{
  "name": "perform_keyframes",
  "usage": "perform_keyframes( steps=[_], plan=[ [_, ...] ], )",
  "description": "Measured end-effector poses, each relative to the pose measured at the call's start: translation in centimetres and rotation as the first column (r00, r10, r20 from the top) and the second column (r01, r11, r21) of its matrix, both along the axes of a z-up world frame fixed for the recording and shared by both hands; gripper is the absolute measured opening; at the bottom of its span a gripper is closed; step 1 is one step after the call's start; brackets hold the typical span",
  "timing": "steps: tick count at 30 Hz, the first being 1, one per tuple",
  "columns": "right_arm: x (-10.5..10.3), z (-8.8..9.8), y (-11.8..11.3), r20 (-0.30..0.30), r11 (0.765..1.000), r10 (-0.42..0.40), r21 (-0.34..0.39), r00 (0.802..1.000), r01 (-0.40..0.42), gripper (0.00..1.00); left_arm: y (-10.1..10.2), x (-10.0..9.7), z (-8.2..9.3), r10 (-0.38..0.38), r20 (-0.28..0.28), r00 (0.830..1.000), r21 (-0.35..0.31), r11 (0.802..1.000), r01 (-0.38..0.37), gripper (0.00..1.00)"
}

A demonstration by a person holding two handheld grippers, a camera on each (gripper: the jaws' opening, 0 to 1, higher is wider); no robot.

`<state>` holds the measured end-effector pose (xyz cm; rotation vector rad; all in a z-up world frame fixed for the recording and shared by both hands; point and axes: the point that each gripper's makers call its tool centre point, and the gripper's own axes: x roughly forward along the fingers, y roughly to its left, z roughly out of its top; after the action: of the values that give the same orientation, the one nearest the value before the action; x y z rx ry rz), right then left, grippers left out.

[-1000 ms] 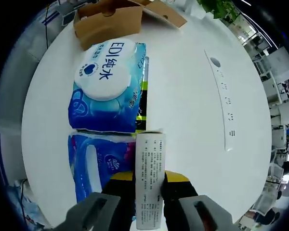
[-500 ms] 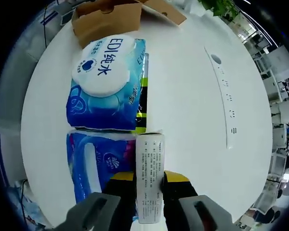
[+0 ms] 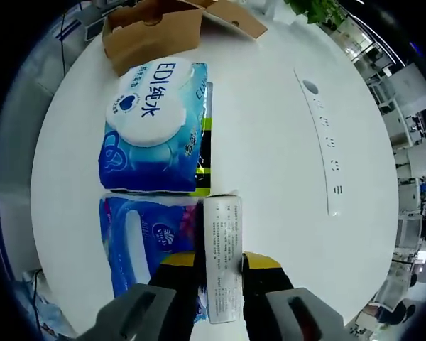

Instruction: Operate the shoe box by opening the lid, removing the specified soft item, and placing it in the target area until the item is outside and the box remains undamaged.

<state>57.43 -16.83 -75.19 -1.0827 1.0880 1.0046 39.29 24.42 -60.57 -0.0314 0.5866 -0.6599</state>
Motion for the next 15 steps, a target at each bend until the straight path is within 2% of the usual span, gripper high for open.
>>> perform_keyframes(
  steps=[6,12,15],
  plan=[
    [0.3,0.8,-0.2,0.014,0.999,-0.035,0.012,0.999,0.035,0.22,-0.1,-0.1,0.2,-0.003,0.006,1.000,-0.007,1.000,0.003,0.67],
    [0.3,2.3,0.5,0.036,0.994,-0.088,0.061,0.995,0.086,0.22,0.1,-0.3,0.5,0.000,0.013,1.000,-0.016,1.000,0.000,0.67],
    [0.7,3.4,1.3,0.059,0.983,-0.149,0.117,0.987,0.141,0.22,0.3,-0.3,0.6,0.003,0.016,1.000,-0.019,1.000,-0.003,0.67]
  ],
)
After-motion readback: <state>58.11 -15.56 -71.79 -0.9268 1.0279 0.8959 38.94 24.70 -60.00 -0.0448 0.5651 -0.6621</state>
